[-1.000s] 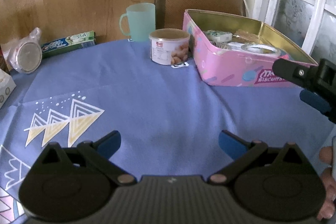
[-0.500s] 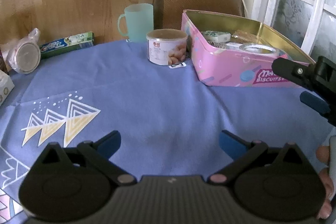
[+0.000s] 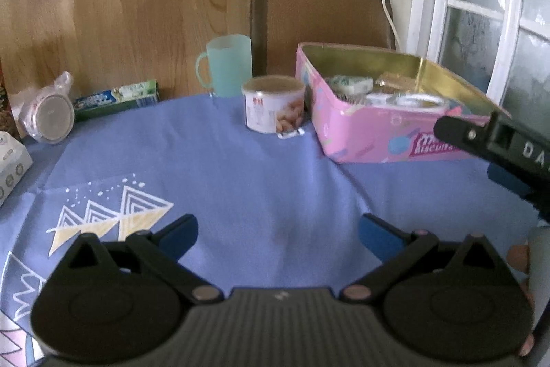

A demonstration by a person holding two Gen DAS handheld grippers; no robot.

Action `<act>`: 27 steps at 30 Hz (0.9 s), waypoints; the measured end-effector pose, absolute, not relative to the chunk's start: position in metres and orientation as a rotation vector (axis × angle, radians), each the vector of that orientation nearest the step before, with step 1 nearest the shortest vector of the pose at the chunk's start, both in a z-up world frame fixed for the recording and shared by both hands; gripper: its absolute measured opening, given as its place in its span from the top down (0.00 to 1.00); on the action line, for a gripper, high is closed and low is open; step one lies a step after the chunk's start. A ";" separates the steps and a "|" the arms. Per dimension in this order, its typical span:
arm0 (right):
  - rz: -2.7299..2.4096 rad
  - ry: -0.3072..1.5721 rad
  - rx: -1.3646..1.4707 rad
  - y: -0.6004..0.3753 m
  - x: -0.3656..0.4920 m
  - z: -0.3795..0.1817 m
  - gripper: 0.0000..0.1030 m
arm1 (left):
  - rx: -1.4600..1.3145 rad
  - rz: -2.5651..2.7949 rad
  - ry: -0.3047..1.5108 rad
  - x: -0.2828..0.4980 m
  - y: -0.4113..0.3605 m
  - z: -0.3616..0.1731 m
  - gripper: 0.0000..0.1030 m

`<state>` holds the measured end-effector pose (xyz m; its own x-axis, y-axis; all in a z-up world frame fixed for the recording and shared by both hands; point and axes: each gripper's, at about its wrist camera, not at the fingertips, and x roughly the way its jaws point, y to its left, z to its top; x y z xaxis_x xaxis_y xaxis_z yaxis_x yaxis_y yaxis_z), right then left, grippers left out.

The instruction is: Organize soft objects

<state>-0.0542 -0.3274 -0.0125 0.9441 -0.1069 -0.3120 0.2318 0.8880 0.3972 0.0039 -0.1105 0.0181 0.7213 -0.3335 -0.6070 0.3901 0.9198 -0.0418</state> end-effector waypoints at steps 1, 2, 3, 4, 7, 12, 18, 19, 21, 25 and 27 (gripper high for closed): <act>-0.180 0.281 0.438 -0.326 -0.055 -0.011 0.00 | 0.082 -0.398 0.644 0.004 -0.108 0.019 0.00; -0.185 0.268 0.426 -0.324 -0.056 -0.010 0.00 | 0.072 -0.394 0.637 0.005 -0.106 0.021 0.00; -0.191 0.252 0.412 -0.322 -0.059 -0.008 0.00 | 0.060 -0.387 0.625 0.004 -0.103 0.022 0.00; -0.197 0.232 0.396 -0.319 -0.061 -0.006 0.00 | 0.047 -0.382 0.607 0.004 -0.100 0.024 0.00; -0.214 0.176 0.359 -0.313 -0.067 -0.002 0.00 | 0.010 -0.366 0.541 -0.001 -0.091 0.032 0.00; -0.237 0.156 0.334 -0.310 -0.068 -0.003 0.00 | -0.025 -0.350 0.496 -0.005 -0.083 0.040 0.00; -0.273 0.119 0.341 -0.313 -0.070 -0.005 0.00 | -0.062 -0.315 0.493 -0.002 -0.077 0.040 0.00; -0.275 0.120 0.341 -0.312 -0.071 -0.005 0.00 | -0.069 -0.308 0.491 -0.002 -0.076 0.040 0.00; -0.279 0.122 0.335 -0.312 -0.070 -0.006 0.00 | -0.071 -0.291 0.486 -0.001 -0.074 0.039 0.00; -0.265 0.133 0.348 -0.313 -0.068 -0.007 0.00 | -0.059 -0.270 0.485 0.001 -0.074 0.039 0.00; -0.262 0.140 0.348 -0.313 -0.067 -0.007 0.00 | -0.048 -0.264 0.479 0.000 -0.076 0.039 0.00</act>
